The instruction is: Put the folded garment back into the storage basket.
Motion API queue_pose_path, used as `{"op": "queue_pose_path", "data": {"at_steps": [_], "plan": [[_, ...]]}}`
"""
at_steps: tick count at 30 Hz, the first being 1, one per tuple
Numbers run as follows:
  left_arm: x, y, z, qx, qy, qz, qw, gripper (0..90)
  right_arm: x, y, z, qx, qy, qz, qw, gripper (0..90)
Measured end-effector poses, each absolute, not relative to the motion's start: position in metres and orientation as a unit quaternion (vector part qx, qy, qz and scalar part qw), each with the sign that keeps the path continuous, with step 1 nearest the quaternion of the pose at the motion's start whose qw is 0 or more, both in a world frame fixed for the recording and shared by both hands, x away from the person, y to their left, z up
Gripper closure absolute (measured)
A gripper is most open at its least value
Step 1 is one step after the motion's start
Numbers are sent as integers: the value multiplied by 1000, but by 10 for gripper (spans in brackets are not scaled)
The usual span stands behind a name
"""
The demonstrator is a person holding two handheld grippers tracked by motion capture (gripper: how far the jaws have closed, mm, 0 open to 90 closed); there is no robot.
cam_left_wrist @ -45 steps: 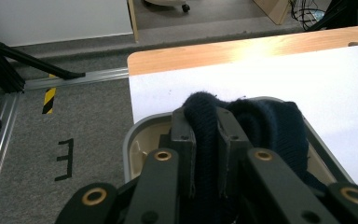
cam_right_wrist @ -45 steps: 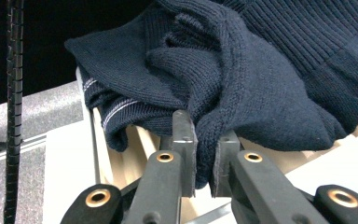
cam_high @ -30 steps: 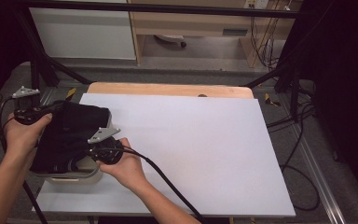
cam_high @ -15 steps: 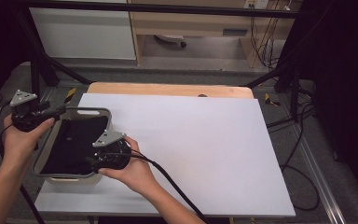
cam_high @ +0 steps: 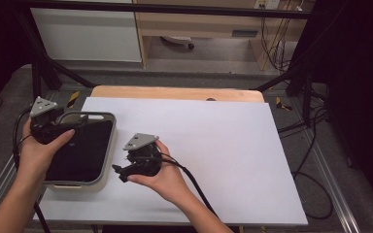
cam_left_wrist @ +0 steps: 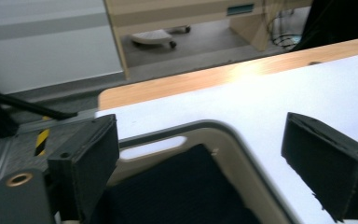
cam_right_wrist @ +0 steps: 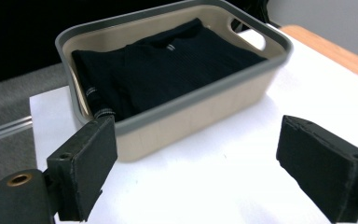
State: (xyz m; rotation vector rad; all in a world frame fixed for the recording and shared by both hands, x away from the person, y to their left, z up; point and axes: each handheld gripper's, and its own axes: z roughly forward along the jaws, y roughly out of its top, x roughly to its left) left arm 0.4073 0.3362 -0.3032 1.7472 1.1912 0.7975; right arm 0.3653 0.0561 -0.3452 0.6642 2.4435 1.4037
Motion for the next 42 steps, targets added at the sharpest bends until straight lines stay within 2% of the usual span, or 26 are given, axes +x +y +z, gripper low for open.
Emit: {"op": "queue_pose_path", "data": {"at_steps": [7, 19, 30, 42], "plan": [[389, 317, -318, 697, 480, 316, 428, 66, 374, 15, -343, 257, 835, 465, 144, 74], [367, 300, -336, 713, 475, 300, 420, 70, 394, -22, -341, 300, 825, 458, 139, 65], [345, 309, -334, 700, 482, 290, 439, 69, 402, -35, -342, 321, 817, 453, 157, 70], [338, 311, -339, 701, 485, 274, 446, 65, 411, -75, -349, 339, 809, 452, 163, 62]]}}
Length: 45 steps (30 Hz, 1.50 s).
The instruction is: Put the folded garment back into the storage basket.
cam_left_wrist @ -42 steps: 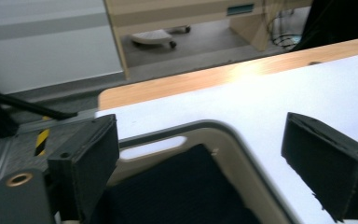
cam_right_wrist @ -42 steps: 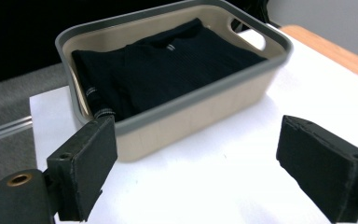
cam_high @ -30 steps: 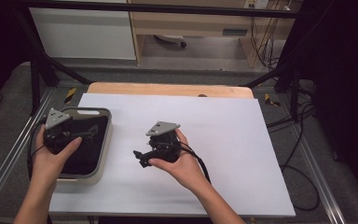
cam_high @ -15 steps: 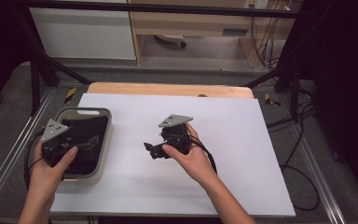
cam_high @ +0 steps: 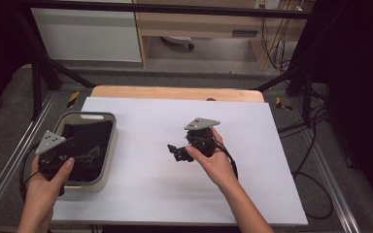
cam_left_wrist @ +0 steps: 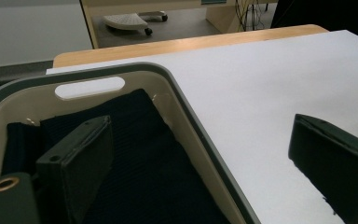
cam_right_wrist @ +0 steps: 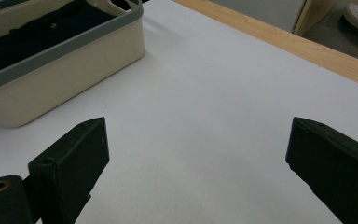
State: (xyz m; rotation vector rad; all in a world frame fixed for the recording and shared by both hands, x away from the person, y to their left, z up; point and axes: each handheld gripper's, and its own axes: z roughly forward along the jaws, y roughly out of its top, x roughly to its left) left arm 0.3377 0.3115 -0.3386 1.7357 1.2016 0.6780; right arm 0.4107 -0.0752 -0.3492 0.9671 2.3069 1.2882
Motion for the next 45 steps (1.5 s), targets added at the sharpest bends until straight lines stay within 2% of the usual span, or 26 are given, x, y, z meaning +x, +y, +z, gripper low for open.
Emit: {"op": "queue_pose_path", "data": {"at_steps": [17, 28, 45], "plan": [[334, 312, -342, 712, 475, 269, 442, 55, 405, -122, -364, 358, 793, 465, 167, 64], [332, 311, -343, 720, 467, 265, 440, 54, 392, -152, -360, 373, 768, 490, 174, 65], [326, 301, -351, 730, 453, 258, 441, 52, 353, -223, -376, 417, 724, 509, 209, 66]]}}
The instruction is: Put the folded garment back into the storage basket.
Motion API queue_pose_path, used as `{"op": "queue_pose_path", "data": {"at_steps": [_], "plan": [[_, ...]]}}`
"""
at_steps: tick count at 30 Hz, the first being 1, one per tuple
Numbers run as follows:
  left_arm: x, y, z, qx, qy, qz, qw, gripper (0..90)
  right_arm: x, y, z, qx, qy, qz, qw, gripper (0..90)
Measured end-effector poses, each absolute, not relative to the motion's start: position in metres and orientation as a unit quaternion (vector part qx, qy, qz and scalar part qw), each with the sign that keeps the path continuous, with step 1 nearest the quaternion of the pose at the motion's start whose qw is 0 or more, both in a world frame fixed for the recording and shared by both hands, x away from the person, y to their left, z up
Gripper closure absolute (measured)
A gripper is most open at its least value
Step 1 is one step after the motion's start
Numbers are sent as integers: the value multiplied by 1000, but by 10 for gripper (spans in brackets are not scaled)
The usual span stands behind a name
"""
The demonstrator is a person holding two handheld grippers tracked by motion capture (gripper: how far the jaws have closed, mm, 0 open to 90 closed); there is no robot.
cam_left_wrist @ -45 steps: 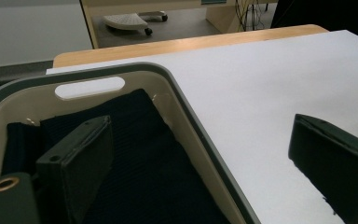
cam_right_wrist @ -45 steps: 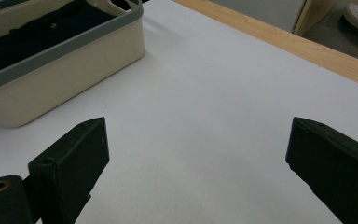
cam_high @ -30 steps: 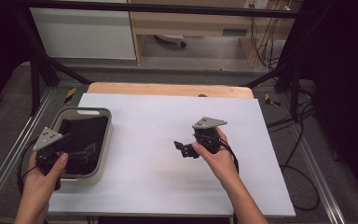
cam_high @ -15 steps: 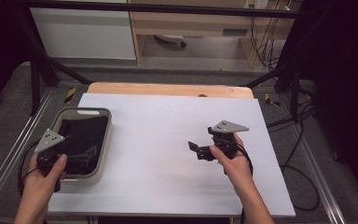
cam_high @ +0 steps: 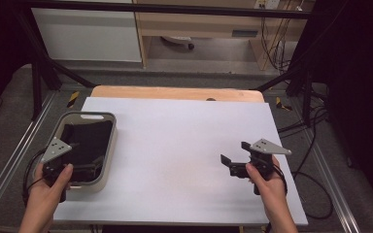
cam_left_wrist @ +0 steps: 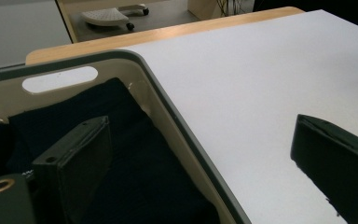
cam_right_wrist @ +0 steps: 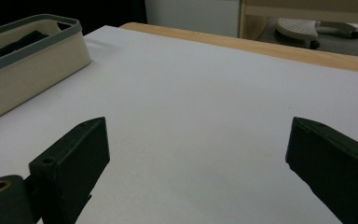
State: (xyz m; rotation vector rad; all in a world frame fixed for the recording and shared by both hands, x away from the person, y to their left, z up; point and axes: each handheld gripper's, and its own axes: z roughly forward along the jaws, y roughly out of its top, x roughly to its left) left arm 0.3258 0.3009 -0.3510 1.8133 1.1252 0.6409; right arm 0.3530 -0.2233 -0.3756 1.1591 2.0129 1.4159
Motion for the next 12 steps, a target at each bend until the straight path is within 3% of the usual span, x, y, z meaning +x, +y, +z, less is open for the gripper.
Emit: {"op": "queue_pose_path", "data": {"at_steps": [12], "plan": [[324, 290, -355, 741, 445, 244, 440, 53, 326, -256, -421, 452, 684, 527, 223, 71]]}}
